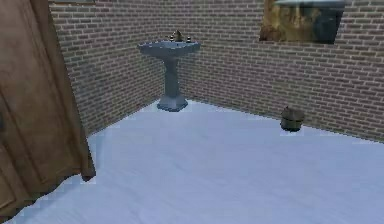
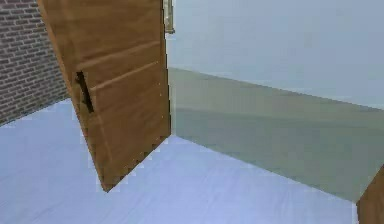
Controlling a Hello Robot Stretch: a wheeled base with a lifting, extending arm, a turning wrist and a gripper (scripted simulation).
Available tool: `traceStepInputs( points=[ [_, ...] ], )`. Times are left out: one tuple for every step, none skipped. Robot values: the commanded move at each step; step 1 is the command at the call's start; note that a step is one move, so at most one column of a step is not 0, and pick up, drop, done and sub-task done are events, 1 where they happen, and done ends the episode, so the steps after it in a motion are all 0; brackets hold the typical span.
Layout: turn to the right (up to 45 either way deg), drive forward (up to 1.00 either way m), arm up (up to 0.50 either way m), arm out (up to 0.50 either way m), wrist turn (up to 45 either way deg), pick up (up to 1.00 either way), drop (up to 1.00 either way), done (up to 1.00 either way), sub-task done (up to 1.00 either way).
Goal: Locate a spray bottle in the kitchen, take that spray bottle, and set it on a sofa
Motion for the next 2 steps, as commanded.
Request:
traceStepInputs(
  points=[
    [-45.0,0.00,0.00,0.00,0.0,0.00,0.00,0.00,0.00],
    [-45.0,0.00,0.00,0.00,0.0,0.00,0.00,0.00,0.00]
  ],
)
